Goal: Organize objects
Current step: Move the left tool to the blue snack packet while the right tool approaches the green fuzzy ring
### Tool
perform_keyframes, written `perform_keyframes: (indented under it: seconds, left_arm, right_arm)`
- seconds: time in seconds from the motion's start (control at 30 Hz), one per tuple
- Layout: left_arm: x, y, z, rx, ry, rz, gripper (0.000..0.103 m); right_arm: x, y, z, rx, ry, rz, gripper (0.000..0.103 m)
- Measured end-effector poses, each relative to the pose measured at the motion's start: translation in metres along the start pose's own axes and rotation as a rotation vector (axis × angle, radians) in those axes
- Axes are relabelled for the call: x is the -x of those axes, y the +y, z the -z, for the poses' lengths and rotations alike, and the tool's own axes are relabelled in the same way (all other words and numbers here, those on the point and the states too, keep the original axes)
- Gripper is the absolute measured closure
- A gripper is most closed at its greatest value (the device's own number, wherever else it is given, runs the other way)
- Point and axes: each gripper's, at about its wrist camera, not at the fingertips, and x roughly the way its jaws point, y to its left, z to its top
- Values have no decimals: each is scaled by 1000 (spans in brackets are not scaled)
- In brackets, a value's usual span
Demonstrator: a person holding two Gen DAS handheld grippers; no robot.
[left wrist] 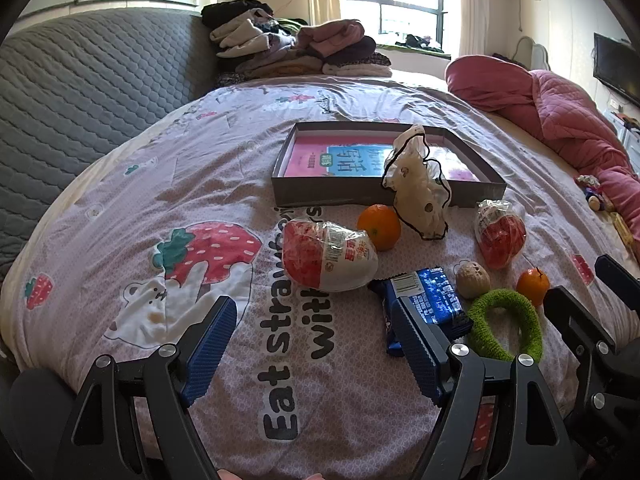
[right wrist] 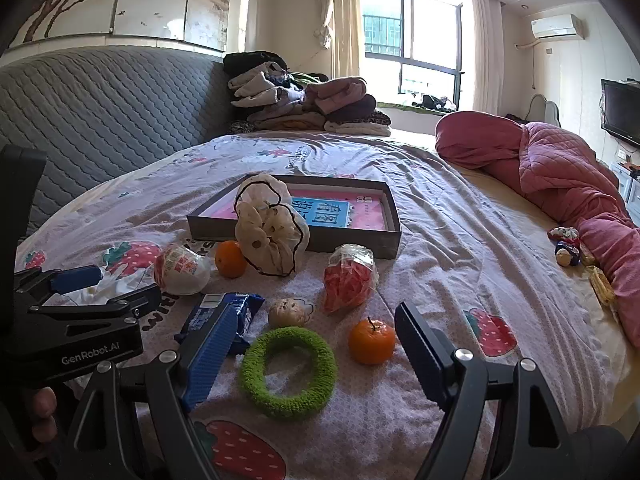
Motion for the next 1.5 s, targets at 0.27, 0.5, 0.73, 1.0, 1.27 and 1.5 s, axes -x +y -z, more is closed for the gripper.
perform_keyframes:
  seconds: [0.27, 0.5, 0.73, 1.0, 1.27, 1.5]
  left_arm:
    - [0, 2, 0, 4, 7, -4, 22]
    - [-6, 2, 5, -20, 38, 5, 22]
    - [-14, -1, 14, -54, 68, 20, 23]
    - [-16, -4, 16, -58, 79, 97, 23]
    - [-21, -27, 8, -72, 81, 130, 23]
    - [-28, -46, -3, -74, 93, 149, 23]
  right_arm:
    - [-1, 0, 0, -2, 10, -3, 23]
    - [-8, -3, 6, -11, 59, -16, 23]
    - [-16, -6, 14, -8, 117, -12, 23]
    - [-25, -6, 21, -10, 172, -29, 23]
    - [-32, -26, 24, -60, 211, 25, 23]
    - [-34, -32, 26, -66, 213, 9, 26]
